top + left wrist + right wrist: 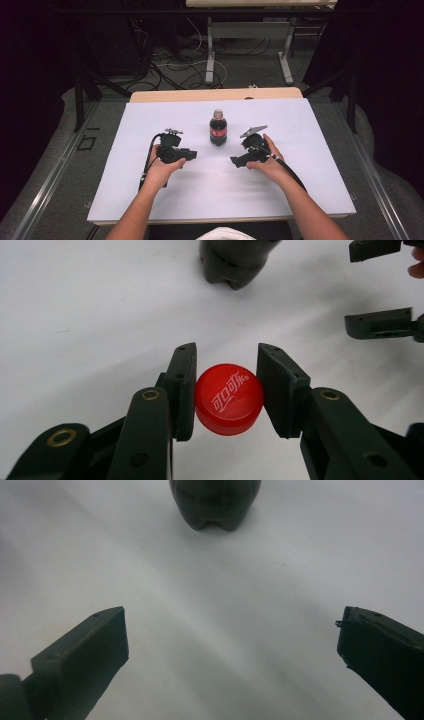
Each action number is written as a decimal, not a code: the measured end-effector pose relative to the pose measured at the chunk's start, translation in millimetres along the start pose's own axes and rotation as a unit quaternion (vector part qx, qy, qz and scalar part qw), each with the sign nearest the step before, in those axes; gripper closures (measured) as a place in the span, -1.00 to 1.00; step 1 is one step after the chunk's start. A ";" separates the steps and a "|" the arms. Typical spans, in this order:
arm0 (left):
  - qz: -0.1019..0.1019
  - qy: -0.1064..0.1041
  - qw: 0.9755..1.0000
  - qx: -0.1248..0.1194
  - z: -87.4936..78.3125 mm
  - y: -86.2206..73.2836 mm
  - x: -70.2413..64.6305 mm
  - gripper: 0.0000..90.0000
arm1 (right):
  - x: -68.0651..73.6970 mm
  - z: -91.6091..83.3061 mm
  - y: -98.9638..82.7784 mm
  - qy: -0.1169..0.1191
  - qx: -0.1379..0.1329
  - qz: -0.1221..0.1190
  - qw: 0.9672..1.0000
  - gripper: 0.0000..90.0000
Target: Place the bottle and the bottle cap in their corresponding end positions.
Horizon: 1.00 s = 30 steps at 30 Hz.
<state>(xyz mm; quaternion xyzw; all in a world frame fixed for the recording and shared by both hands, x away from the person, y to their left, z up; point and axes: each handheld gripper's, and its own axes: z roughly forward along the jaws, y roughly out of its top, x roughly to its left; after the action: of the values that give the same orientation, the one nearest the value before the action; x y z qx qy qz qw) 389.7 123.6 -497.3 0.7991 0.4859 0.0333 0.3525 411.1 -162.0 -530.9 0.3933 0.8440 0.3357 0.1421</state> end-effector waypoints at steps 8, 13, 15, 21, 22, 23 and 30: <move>0.042 -0.014 0.999 0.008 23.8 -2.1 -21.0 0.37 | -1.0 -10.7 -8.3 -0.005 -0.008 0.013 1.000 -1.00; 0.061 -0.015 0.998 0.014 39.5 -5.3 -33.3 0.37 | 0.4 -13.5 -11.5 -0.005 -0.008 0.001 1.000 -1.00; 0.062 -0.020 0.998 0.010 44.3 -6.7 -37.6 0.37 | 0.8 -14.7 -13.0 0.003 -0.012 0.006 1.000 -1.00; 0.082 -0.030 0.996 0.014 56.6 -10.5 -51.7 0.37 | -2.1 -14.7 -17.6 0.010 -0.011 0.017 1.000 -1.00; 0.086 -0.031 0.996 0.019 58.3 -11.0 -53.5 0.37 | -2.9 -14.2 -18.2 0.009 -0.008 0.022 1.000 -1.00; 0.088 -0.032 0.995 0.020 60.6 -11.7 -55.4 0.37 | -3.9 -14.3 -18.6 0.007 -0.009 0.023 1.000 -1.00; 0.103 -0.033 0.994 0.031 73.5 -13.4 -65.6 0.37 | -9.2 -16.6 -19.5 -0.001 -0.016 0.025 1.000 -1.00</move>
<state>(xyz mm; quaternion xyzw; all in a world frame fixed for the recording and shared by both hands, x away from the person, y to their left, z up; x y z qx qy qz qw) 374.3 35.8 -541.3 0.8564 0.3897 0.0283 0.3376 397.6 -185.7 -532.2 0.4121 0.8283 0.3523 0.1415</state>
